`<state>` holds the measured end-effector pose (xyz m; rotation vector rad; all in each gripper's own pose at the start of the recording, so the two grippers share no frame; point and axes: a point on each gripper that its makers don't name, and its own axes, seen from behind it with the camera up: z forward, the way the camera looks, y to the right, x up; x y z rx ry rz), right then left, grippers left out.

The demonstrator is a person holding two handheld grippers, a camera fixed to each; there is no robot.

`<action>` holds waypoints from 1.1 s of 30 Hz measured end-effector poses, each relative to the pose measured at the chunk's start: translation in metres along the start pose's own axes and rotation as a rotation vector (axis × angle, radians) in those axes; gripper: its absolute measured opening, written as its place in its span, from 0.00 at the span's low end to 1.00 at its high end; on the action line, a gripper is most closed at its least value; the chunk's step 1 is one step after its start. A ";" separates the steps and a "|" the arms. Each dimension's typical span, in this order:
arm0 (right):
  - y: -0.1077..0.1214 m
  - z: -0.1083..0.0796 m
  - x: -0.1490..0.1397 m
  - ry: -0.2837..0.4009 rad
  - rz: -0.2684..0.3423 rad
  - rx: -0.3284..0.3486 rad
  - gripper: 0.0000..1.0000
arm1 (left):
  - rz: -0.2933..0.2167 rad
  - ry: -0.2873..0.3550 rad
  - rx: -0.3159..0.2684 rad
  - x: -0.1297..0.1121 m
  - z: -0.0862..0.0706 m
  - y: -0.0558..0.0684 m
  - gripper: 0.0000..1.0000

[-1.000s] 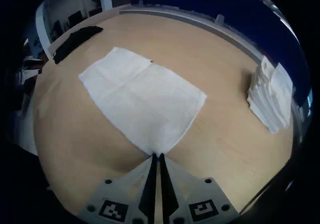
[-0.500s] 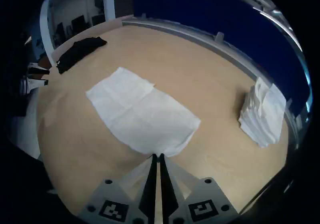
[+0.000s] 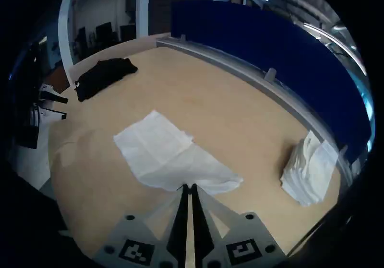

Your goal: Fold towel

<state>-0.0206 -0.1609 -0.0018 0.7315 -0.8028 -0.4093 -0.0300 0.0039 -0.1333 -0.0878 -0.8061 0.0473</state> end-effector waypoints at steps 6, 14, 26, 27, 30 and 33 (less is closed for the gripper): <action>-0.004 0.002 0.006 -0.001 -0.018 0.007 0.05 | 0.001 0.003 -0.001 0.000 -0.001 -0.001 0.93; -0.011 0.007 0.019 -0.002 -0.051 0.022 0.05 | -0.011 0.008 0.000 -0.001 -0.005 -0.003 0.94; -0.055 0.038 0.068 -0.011 -0.208 0.098 0.05 | -0.039 0.039 0.009 0.002 -0.009 -0.012 0.94; -0.060 0.042 0.073 -0.012 -0.221 0.106 0.05 | -0.042 0.042 0.010 0.002 -0.009 -0.013 0.93; -0.076 0.056 0.084 -0.015 -0.258 0.133 0.05 | -0.053 0.050 0.016 0.002 -0.009 -0.016 0.94; -0.096 0.071 0.092 -0.022 -0.289 0.166 0.05 | -0.066 0.056 0.023 0.001 -0.009 -0.019 0.93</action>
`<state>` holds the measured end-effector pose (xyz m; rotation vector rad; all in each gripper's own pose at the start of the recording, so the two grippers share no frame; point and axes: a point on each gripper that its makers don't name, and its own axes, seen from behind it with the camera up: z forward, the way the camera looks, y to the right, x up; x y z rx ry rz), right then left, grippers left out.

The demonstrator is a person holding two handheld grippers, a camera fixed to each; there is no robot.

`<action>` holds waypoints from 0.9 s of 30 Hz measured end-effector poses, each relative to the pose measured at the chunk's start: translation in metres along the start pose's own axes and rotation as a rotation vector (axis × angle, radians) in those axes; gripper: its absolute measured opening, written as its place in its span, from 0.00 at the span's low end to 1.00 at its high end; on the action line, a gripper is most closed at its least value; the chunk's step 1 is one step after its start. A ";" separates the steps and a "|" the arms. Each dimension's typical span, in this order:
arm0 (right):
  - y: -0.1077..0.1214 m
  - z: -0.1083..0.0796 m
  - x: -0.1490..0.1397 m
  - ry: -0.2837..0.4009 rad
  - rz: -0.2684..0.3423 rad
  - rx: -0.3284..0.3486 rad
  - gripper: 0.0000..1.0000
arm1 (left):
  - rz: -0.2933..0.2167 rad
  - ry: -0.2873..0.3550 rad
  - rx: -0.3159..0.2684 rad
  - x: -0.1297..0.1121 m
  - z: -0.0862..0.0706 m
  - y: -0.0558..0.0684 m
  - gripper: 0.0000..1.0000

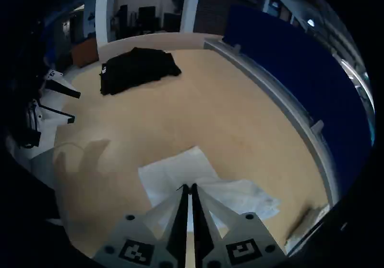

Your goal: Fold towel

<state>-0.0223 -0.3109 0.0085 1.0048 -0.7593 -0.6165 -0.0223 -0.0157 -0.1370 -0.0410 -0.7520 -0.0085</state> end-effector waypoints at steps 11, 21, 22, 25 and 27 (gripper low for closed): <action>-0.067 0.083 -0.007 -0.066 -0.024 0.141 0.05 | -0.036 -0.001 0.010 -0.013 -0.001 -0.006 0.93; -0.079 0.097 -0.018 -0.086 0.030 0.159 0.05 | -0.048 -0.005 0.004 -0.019 -0.001 -0.006 0.93; -0.079 0.096 -0.019 -0.086 0.030 0.158 0.05 | -0.047 -0.004 0.003 -0.019 -0.001 -0.006 0.93; -0.079 0.096 -0.018 -0.086 0.028 0.154 0.05 | -0.042 -0.002 0.000 -0.017 -0.001 -0.006 0.93; -0.079 0.097 -0.018 -0.086 0.027 0.151 0.06 | -0.039 -0.002 -0.001 -0.017 -0.001 -0.005 0.93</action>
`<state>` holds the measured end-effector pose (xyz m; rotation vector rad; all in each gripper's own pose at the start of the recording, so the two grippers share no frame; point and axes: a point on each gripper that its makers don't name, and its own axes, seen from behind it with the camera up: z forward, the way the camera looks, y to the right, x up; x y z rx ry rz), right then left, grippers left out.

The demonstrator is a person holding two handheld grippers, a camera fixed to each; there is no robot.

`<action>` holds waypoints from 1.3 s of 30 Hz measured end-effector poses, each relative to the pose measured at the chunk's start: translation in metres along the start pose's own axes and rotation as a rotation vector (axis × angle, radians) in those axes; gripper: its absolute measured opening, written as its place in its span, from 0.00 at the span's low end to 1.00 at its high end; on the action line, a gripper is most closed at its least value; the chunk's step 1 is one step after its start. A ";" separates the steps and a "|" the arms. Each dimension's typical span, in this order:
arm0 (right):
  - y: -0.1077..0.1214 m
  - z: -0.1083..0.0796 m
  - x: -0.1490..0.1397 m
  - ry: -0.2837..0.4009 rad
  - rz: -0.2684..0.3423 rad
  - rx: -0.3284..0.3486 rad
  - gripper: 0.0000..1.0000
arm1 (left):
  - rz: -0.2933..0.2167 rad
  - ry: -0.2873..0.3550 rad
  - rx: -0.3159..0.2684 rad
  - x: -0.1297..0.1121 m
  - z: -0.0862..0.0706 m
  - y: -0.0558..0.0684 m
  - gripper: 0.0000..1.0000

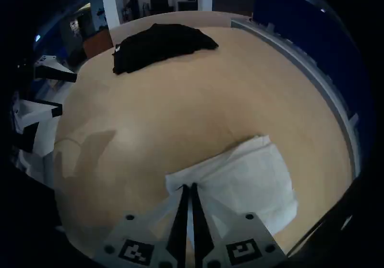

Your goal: Fold towel

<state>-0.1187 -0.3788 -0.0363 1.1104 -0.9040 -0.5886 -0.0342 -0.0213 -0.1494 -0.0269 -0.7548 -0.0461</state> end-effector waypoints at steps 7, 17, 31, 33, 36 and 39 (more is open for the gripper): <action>0.001 0.000 0.001 0.004 -0.004 -0.006 0.11 | 0.001 -0.001 -0.002 0.000 0.001 -0.001 0.93; 0.005 -0.017 0.007 0.030 0.000 -0.013 0.60 | 0.008 0.001 -0.005 0.002 0.002 0.000 0.93; 0.013 -0.042 -0.001 0.057 0.037 -0.051 0.98 | 0.018 0.003 -0.015 0.007 0.004 0.007 0.93; 0.015 -0.045 -0.004 0.063 0.047 -0.061 1.00 | 0.020 0.004 -0.016 0.008 0.003 0.008 0.93; 0.016 -0.051 -0.007 0.074 0.067 -0.074 1.00 | 0.025 0.005 -0.017 0.009 0.004 0.010 0.93; 0.017 -0.056 -0.009 0.086 0.091 -0.090 1.00 | 0.031 0.005 -0.018 0.010 0.004 0.012 0.93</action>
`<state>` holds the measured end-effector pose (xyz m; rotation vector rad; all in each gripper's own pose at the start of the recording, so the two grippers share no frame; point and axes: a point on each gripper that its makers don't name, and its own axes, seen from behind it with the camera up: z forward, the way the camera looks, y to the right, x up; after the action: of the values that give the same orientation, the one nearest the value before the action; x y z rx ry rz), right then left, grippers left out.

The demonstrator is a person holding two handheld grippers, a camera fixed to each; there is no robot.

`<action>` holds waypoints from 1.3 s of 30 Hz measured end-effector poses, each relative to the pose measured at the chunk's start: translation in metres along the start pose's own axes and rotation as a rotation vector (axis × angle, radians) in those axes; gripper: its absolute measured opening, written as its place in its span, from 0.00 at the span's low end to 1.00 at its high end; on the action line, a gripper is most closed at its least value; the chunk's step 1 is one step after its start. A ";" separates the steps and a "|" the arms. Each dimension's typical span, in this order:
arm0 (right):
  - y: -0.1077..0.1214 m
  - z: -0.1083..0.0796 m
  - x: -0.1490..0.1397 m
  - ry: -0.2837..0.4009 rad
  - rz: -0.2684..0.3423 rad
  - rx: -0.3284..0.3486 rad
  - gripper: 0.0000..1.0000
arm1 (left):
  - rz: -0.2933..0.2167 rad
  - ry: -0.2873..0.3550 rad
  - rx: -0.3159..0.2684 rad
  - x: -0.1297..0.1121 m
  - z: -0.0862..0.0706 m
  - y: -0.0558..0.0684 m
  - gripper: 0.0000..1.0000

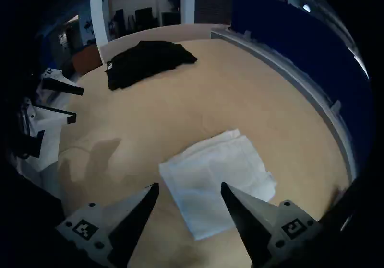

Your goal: Fold towel

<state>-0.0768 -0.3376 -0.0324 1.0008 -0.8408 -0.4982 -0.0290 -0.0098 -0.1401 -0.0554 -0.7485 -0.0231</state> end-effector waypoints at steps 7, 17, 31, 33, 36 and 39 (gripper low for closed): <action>0.005 -0.011 -0.011 0.014 0.068 -0.055 1.00 | 0.005 0.001 -0.003 0.002 -0.001 0.003 0.94; 0.012 -0.019 -0.033 0.009 0.221 -0.134 1.00 | 0.009 0.002 -0.009 0.004 -0.002 0.006 0.93; 0.017 -0.027 -0.048 -0.004 0.320 -0.227 1.00 | 0.012 0.003 -0.010 0.004 -0.001 0.005 0.94; 0.017 -0.026 -0.051 -0.008 0.323 -0.227 1.00 | 0.012 0.003 -0.010 0.004 -0.001 0.005 0.94; 0.015 -0.024 -0.055 -0.013 0.325 -0.219 1.00 | 0.013 0.002 -0.009 0.003 0.000 0.004 0.93; 0.013 -0.023 -0.059 -0.019 0.321 -0.214 1.00 | 0.014 0.001 -0.007 0.002 0.001 0.003 0.93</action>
<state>-0.0935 -0.2780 -0.0497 0.6500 -0.9241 -0.3145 -0.0283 -0.0068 -0.1377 -0.0668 -0.7469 -0.0125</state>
